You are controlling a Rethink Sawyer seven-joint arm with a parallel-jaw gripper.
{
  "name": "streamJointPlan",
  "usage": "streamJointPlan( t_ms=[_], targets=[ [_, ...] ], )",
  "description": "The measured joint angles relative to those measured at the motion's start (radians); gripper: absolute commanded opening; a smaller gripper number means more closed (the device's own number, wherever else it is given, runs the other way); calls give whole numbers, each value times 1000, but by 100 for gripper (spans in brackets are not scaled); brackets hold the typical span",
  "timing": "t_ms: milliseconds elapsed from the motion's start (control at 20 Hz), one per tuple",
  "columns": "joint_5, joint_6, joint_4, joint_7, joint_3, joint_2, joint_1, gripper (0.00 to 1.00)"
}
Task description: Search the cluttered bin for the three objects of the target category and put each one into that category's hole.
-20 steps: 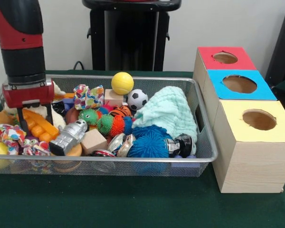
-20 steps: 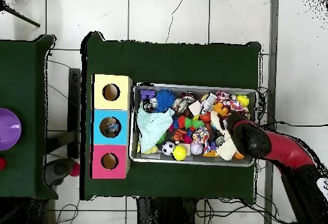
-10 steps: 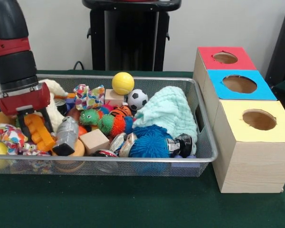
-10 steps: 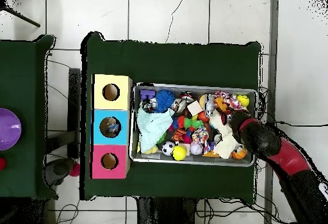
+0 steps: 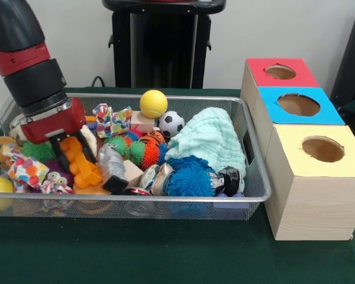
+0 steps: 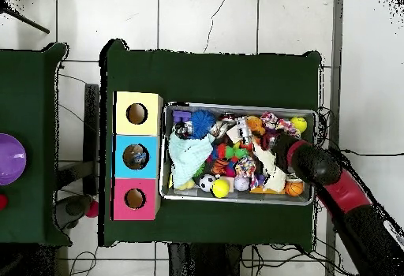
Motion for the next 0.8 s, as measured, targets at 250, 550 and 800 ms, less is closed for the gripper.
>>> streamJointPlan(
  t_ms=[250,550,800],
  targets=[
    [73,11,51,0,0,-13,47,0],
    [123,11,104,0,-1,-35,89,0],
    [166,11,141,0,-6,-73,133,0]
  ],
)
